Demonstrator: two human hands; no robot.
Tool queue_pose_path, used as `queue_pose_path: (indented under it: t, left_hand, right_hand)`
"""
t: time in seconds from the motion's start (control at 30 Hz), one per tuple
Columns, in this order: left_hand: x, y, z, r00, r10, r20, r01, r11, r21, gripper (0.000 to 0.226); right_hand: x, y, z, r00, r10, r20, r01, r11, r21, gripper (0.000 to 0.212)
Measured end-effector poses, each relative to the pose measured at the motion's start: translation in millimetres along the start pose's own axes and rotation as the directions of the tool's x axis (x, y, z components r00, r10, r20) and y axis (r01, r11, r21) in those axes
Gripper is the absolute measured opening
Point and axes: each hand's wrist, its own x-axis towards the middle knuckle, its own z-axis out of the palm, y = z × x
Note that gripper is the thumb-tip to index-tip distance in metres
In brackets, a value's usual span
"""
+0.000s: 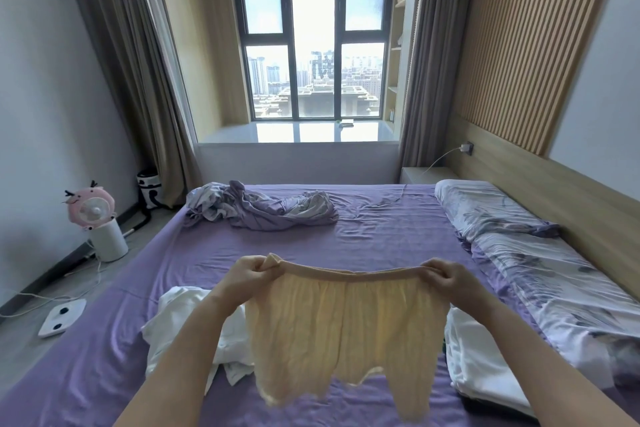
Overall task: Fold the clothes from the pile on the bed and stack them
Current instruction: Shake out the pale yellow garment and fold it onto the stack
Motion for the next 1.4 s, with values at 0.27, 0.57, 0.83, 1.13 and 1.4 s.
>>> queue_pose_path:
  t: [0.27, 0.57, 0.83, 1.13, 1.4]
  left_hand:
    - [-3, 14, 50, 0.991, -0.044, -0.126, 0.043, 0.999, -0.009, 0.025]
    - [-11, 42, 92, 0.997, 0.065, -0.048, -0.066, 0.998, -0.019, 0.031]
    - [-16, 46, 86, 0.998, 0.068, 0.018, -0.066, 0.994, -0.083, 0.034]
    - [-21, 53, 88, 0.980, 0.137, 0.143, -0.108, 0.975, -0.193, 0.021]
    - [-11, 53, 85, 0.948, 0.318, 0.013, -0.318, 0.948, -0.022, 0.011]
  right_hand:
    - [-1, -39, 25, 0.977, 0.184, 0.107, -0.211, 0.909, 0.361, 0.017]
    - [-5, -77, 55, 0.910, -0.139, 0.390, 0.036, 0.965, 0.260, 0.034]
    - [-9, -81, 50, 0.862, -0.171, 0.478, 0.121, 0.984, 0.133, 0.035]
    - [-7, -85, 53, 0.958, -0.277, 0.070, 0.286, 0.931, -0.227, 0.018]
    - [-7, -48, 55, 0.918, -0.278, 0.285, 0.370, 0.859, -0.354, 0.029]
